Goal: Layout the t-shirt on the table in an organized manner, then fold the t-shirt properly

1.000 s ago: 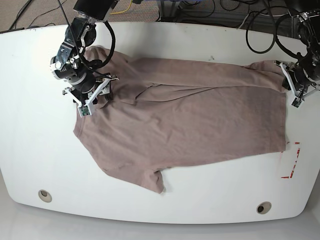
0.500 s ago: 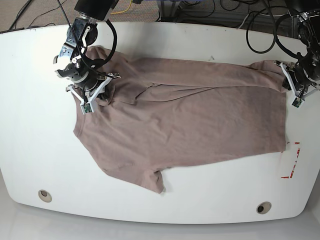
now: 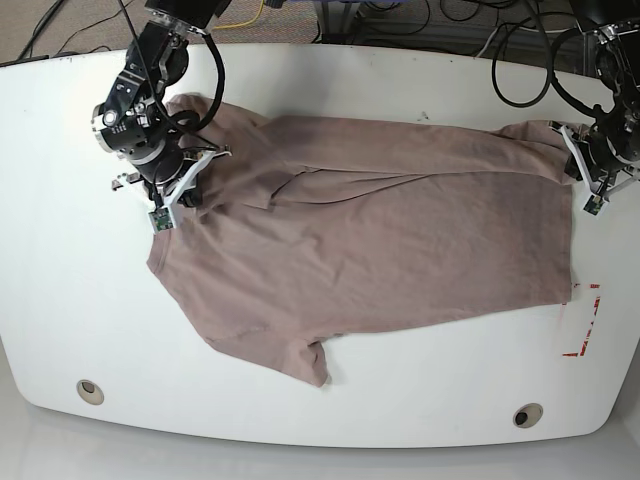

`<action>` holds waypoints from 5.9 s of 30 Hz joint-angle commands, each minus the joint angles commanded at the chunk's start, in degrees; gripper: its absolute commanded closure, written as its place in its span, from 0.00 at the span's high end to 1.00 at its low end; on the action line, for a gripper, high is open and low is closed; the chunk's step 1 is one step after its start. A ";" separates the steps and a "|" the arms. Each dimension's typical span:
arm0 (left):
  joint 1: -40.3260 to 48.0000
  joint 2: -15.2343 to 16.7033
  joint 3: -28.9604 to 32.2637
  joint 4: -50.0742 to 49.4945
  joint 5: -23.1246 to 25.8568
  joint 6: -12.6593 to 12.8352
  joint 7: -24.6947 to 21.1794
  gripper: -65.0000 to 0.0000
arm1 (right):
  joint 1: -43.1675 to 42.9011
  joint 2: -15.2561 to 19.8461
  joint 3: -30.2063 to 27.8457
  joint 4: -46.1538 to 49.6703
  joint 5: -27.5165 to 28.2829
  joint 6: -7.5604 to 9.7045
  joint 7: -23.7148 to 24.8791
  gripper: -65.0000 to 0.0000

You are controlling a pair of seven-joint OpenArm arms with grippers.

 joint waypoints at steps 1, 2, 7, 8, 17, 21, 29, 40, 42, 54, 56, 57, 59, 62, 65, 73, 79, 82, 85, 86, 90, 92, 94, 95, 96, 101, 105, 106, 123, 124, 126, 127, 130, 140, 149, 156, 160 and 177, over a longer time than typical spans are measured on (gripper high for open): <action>0.00 0.00 0.00 0.00 0.00 0.00 0.00 0.01 | 0.09 0.09 0.00 0.09 0.88 0.00 -0.35 0.00; 0.00 0.00 0.00 0.00 0.00 0.00 0.00 0.01 | 0.18 0.44 0.00 0.35 1.85 0.00 -0.70 0.00; -2.81 0.00 0.00 0.00 0.00 0.00 0.00 0.01 | 0.70 0.53 -0.09 0.70 2.99 0.00 -0.70 0.00; -3.43 0.09 0.00 0.00 0.09 0.00 0.00 0.01 | 0.97 0.53 -0.09 0.70 2.90 0.00 -0.70 0.00; -10.02 0.09 0.26 0.00 0.09 0.00 0.26 0.01 | 3.43 0.88 -0.09 0.62 2.55 0.00 -0.70 0.00; -12.40 -0.53 2.73 -0.09 0.18 0.00 0.26 0.01 | 4.92 2.81 -0.09 0.44 3.08 0.00 -0.79 0.00; -12.75 -1.93 5.71 -0.18 0.18 0.00 0.00 0.01 | 7.47 3.60 -0.18 0.09 2.64 0.00 -0.79 0.00; -12.84 -1.93 5.89 -5.89 5.54 0.00 -3.96 0.01 | 8.44 4.48 -3.96 -4.31 2.55 0.00 -0.97 0.00; -12.75 -2.29 5.89 -7.12 5.54 0.00 -5.01 0.01 | 8.44 4.48 -3.96 -5.27 2.55 0.00 -0.88 0.00; -11.60 -3.60 6.86 -8.53 5.54 0.00 -5.19 0.01 | 7.03 5.71 -3.96 -6.15 2.46 0.00 -0.88 0.00; -10.99 -3.60 6.95 -8.53 5.54 0.00 -5.27 0.01 | 6.86 6.07 -3.96 -6.86 2.46 0.00 -0.88 0.00; -10.90 -3.52 6.95 -8.62 5.54 0.00 -5.27 0.01 | 6.86 6.07 -3.96 -7.65 2.46 0.00 -0.88 0.00; -10.73 -3.34 6.95 -8.70 5.63 0.00 -5.36 0.01 | 7.56 6.24 -3.96 -9.14 2.46 0.00 -0.53 0.00; -10.99 -3.25 7.82 -10.37 5.63 0.00 -5.36 0.01 | 8.26 7.03 -3.96 -11.69 2.46 0.00 1.14 0.03; -11.87 -3.52 9.67 -12.84 5.63 0.00 -5.36 0.05 | 8.44 7.12 -3.96 -13.71 2.46 0.00 1.93 0.23; -12.31 -3.52 7.65 -13.19 5.45 0.00 -5.36 0.67 | 5.45 7.82 -3.60 -7.56 2.46 0.00 1.67 0.99; -12.04 -3.43 3.52 -12.31 5.19 0.00 -4.84 0.67 | -0.35 7.82 -3.16 -1.67 2.46 0.00 1.58 0.97; -11.16 -3.52 1.93 -9.49 5.19 0.00 -3.08 0.67 | -3.96 7.47 -0.88 -0.88 2.46 0.00 1.58 0.89; -7.38 -3.25 -2.02 -5.80 5.19 0.00 -1.76 0.67 | -7.38 7.38 2.02 -0.97 3.08 0.00 1.67 0.79; -6.33 -3.08 -2.81 -5.10 5.19 0.00 -1.76 0.67 | -8.18 7.38 2.46 -0.97 3.08 0.00 1.76 0.77; -2.11 -0.79 -5.36 -2.81 5.19 0.00 -1.85 0.67 | -10.64 7.38 3.34 -1.05 3.08 0.00 1.93 0.72; -0.26 0.70 -7.12 -1.67 5.27 0.00 -1.85 0.67 | -11.16 7.38 4.13 -1.23 3.08 0.00 2.02 0.72; 0.70 1.49 -7.82 -1.14 5.27 0.00 -1.85 0.67 | -11.08 7.38 5.36 -1.76 3.08 0.00 2.02 0.72; 1.14 2.02 -8.18 -0.88 5.27 0.00 -1.93 0.67 | -10.90 7.38 5.71 -2.64 3.08 0.00 2.02 0.72; 1.41 2.46 -8.26 -0.79 5.27 0.00 -1.93 0.67 | -10.55 7.38 5.89 -4.04 3.16 0.00 2.11 0.72; 1.49 3.87 -8.26 -0.97 5.54 0.00 -2.11 0.67 | -8.09 7.47 6.15 -10.37 3.16 0.00 4.04 0.71; 1.58 4.22 -8.44 -1.14 5.63 0.00 -2.37 0.67 | -7.03 7.74 5.71 -15.30 3.08 0.00 4.84 0.71; 1.85 4.22 -8.44 -1.14 5.63 0.00 -2.99 0.67 | -6.42 7.74 5.71 -15.56 3.08 0.00 4.92 0.71; 3.87 7.38 -8.00 -11.87 5.63 0.00 -13.45 0.67 | -7.21 7.65 1.58 -16.53 3.16 0.00 4.66 0.65; 3.87 7.74 -8.00 -12.66 5.63 0.00 -14.15 0.67 | -7.21 7.74 1.58 -16.53 3.16 0.00 4.66 0.62; 3.78 8.09 -7.91 -15.38 5.63 0.00 -15.47 0.67 | -7.21 7.82 1.58 -16.44 3.16 0.00 4.66 0.57; 3.78 8.09 -7.82 -16.09 5.63 0.00 -15.47 0.67 | -7.21 7.82 1.58 -16.44 3.16 0.00 4.57 0.55; 3.25 8.09 -7.74 -18.20 5.63 0.00 -15.56 0.67 | -7.21 7.82 1.58 -16.35 3.16 0.00 4.57 0.53; 0.00 7.21 -4.04 -22.24 5.63 0.00 -15.65 0.32 | -7.30 7.82 1.67 -16.35 2.99 0.00 4.57 0.30; 0.18 5.71 -2.55 -21.10 5.71 0.00 -15.65 0.03 | -7.74 7.91 1.67 -16.35 2.37 0.00 4.48 0.00; 4.22 2.99 -2.55 -16.53 5.71 0.00 -15.56 0.03 | -11.43 10.11 1.67 -13.01 2.46 0.00 4.48 0.00; 7.30 1.85 -2.55 -13.71 5.54 0.00 -15.56 0.03 | -14.15 10.46 1.67 -10.29 2.46 0.00 4.48 0.00; 17.58 -1.76 -2.81 -4.92 5.36 0.00 -15.56 0.03 | -24.62 12.31 5.98 -3.78 3.08 0.00 4.48 0.00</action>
